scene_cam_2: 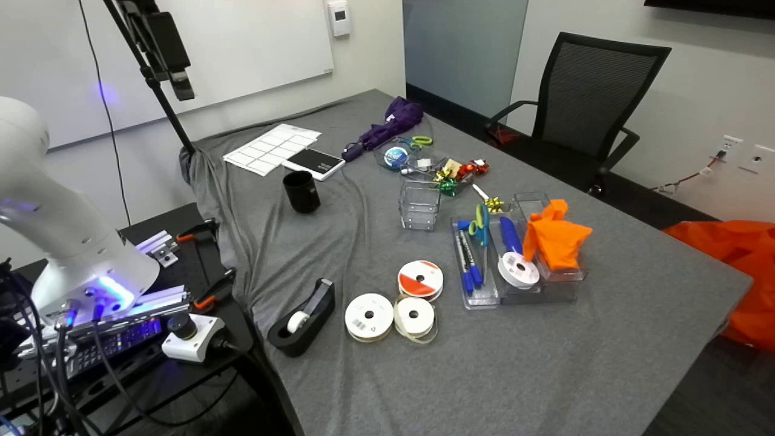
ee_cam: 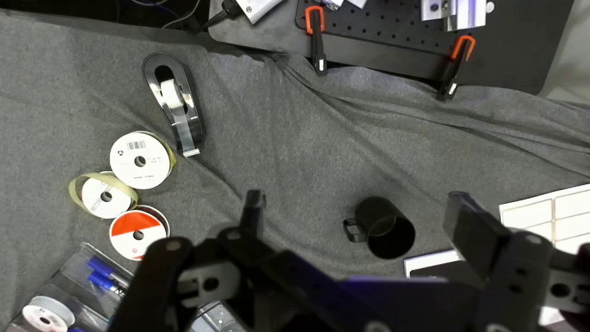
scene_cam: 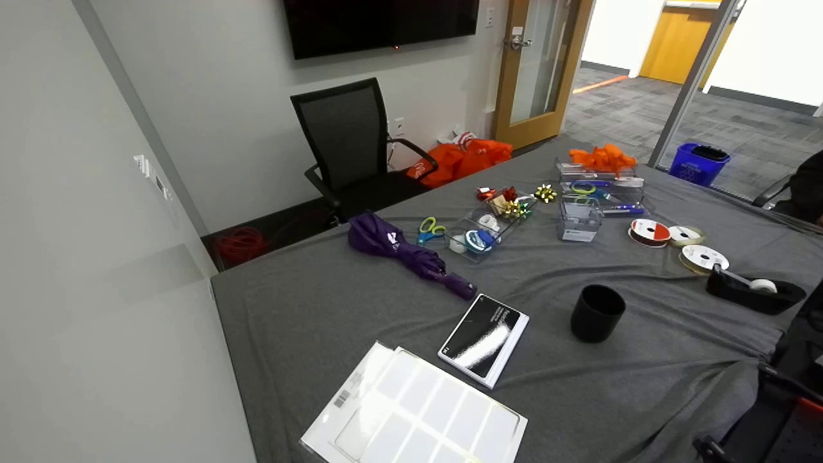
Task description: Remove the white circular object from the middle compartment of the clear case on the right and put it on the table
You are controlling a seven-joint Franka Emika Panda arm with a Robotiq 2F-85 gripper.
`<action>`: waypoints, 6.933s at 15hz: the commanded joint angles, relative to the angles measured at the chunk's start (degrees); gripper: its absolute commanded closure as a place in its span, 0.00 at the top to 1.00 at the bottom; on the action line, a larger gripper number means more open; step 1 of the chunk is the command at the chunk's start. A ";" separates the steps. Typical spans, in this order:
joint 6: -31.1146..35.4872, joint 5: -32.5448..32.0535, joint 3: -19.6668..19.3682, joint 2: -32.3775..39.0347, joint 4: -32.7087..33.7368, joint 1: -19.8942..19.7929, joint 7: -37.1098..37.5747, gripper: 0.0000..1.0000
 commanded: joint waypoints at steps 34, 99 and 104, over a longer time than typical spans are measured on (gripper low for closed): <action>-0.20 -0.31 -0.49 -0.08 0.15 0.76 0.41 1.00; 37.46 14.17 -6.57 51.52 31.54 -7.52 -63.52 1.00; 45.90 19.17 -1.51 61.45 36.00 -13.75 -76.08 1.00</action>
